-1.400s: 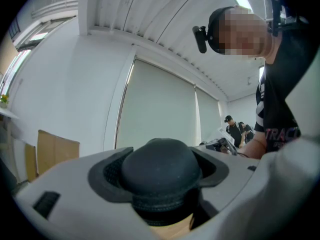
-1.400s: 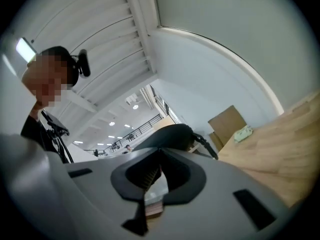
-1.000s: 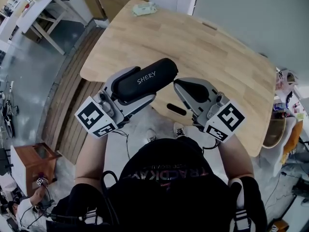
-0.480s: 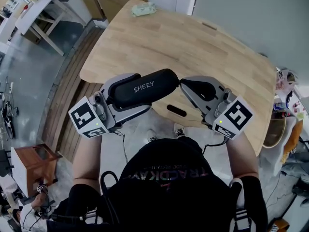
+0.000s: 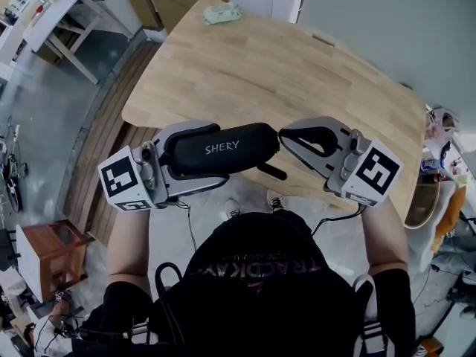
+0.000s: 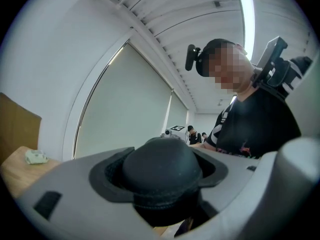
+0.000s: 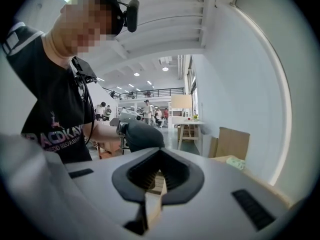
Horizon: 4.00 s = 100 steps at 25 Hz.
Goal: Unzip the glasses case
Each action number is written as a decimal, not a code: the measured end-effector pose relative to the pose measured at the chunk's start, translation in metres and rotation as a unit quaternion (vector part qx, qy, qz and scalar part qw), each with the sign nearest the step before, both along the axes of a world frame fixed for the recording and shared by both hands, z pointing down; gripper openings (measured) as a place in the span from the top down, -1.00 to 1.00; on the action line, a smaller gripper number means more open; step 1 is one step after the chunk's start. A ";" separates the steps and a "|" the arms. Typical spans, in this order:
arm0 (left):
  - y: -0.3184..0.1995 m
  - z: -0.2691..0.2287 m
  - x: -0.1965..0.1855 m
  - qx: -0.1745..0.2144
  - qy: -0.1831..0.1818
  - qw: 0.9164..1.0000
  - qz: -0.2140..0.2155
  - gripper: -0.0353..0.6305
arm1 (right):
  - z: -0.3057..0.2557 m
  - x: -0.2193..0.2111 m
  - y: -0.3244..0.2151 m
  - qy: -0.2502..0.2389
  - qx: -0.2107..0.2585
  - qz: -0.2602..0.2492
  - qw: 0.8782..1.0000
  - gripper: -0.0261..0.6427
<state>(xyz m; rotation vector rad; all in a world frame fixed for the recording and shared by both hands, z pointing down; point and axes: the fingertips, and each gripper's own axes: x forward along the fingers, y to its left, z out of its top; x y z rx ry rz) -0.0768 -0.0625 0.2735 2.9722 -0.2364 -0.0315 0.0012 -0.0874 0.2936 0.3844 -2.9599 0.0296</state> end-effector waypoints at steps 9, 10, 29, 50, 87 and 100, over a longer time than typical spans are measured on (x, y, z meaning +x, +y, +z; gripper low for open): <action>0.018 0.001 0.013 -0.016 -0.005 0.998 0.064 -0.12 | 0.003 0.005 0.013 -0.004 -0.030 -0.056 0.998 0.87; 0.019 0.001 0.015 -0.019 -0.003 0.997 0.069 -0.12 | 0.003 0.005 0.014 -0.007 -0.034 -0.059 0.998 0.87; 0.015 0.013 0.023 -0.023 -0.023 0.999 0.039 -0.13 | 0.016 0.025 0.021 0.015 -0.029 -0.036 0.999 0.59; 0.015 0.074 0.072 -0.063 -0.077 0.992 0.083 -0.13 | 0.085 -0.016 0.051 0.170 -0.018 -0.160 0.972 -0.11; 0.021 0.240 0.100 -0.352 -0.131 0.872 -0.313 0.86 | 0.360 -0.022 -0.297 0.285 -0.062 -0.132 0.947 -0.11; 0.026 0.253 0.086 -0.351 -0.101 0.876 -0.316 0.86 | 0.360 -0.024 -0.297 0.305 -0.018 -0.123 0.944 -0.16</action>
